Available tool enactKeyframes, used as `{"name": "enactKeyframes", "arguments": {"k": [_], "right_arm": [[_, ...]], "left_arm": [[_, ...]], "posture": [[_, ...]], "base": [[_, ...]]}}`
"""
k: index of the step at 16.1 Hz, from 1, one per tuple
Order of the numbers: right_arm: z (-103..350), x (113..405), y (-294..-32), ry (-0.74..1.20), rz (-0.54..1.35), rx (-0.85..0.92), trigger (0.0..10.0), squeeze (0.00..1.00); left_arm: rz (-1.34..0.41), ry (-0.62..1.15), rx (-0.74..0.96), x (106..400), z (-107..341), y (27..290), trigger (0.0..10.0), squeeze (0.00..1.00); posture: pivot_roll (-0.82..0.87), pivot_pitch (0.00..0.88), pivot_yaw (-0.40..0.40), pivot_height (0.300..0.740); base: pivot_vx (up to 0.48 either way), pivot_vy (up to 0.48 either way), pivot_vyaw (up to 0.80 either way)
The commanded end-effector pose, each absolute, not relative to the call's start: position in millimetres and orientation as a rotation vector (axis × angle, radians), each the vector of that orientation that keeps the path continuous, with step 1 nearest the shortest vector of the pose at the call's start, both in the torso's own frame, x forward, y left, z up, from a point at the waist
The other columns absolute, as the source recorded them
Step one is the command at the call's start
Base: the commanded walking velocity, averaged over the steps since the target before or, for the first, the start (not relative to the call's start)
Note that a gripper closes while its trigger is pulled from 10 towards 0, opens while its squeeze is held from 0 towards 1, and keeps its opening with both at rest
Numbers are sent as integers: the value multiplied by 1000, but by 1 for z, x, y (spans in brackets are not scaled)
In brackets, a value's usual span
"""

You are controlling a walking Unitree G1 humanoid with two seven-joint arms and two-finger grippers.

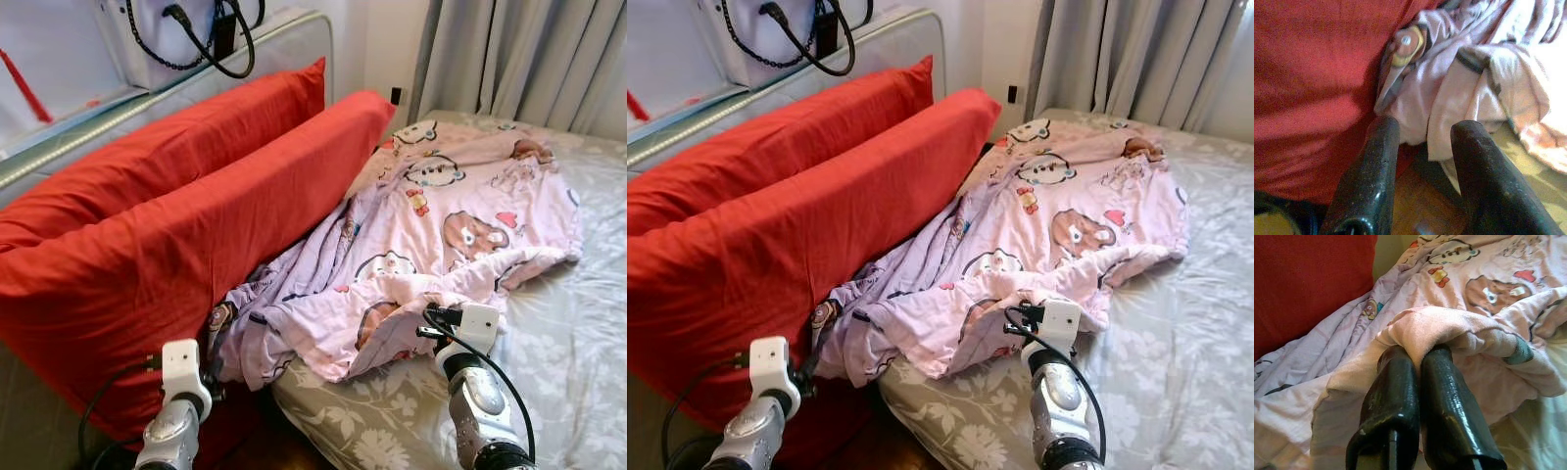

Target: Clean up the room

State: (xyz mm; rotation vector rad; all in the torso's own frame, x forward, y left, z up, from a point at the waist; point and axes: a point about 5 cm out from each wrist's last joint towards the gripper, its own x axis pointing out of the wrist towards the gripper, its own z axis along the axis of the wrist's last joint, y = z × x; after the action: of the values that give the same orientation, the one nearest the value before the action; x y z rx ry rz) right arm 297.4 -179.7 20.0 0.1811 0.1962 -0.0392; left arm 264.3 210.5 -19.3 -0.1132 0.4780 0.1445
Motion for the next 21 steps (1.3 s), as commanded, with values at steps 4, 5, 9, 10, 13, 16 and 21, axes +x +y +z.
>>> {"name": "enactKeyframes", "arguments": {"k": [4,5,9,10,13,16,21], "right_arm": [[19,296,-181,191,-43,189,10000,0],[19,296,-181,193,-43,186,10000,0],[20,295,-185,188,-41,166,10000,0],[20,295,-185,188,-41,166,10000,0],[20,295,-185,193,-43,163,10000,0],[20,295,-183,187,-41,167,10000,0],[20,295,-181,186,-33,160,10000,0]], "left_arm": [[215,581,-114,247,-33,228,10000,0],[204,620,-97,239,-39,228,10000,0],[248,757,-55,200,-62,237,10000,0],[245,771,-57,196,-65,235,10000,0],[164,793,-11,194,-68,228,10000,0],[156,807,-9,189,-70,227,10000,0],[140,822,3,184,-72,230,10000,0]], "posture": [[30,0,44,740],[30,0,42,740],[21,0,34,740],[21,0,34,740],[21,0,37,740],[19,0,39,740],[13,0,51,740]], "base": [[0,0,0],[0,0,0],[0,0,0],[0,0,0],[0,0,0],[0,0,0],[0,0,0]]}}
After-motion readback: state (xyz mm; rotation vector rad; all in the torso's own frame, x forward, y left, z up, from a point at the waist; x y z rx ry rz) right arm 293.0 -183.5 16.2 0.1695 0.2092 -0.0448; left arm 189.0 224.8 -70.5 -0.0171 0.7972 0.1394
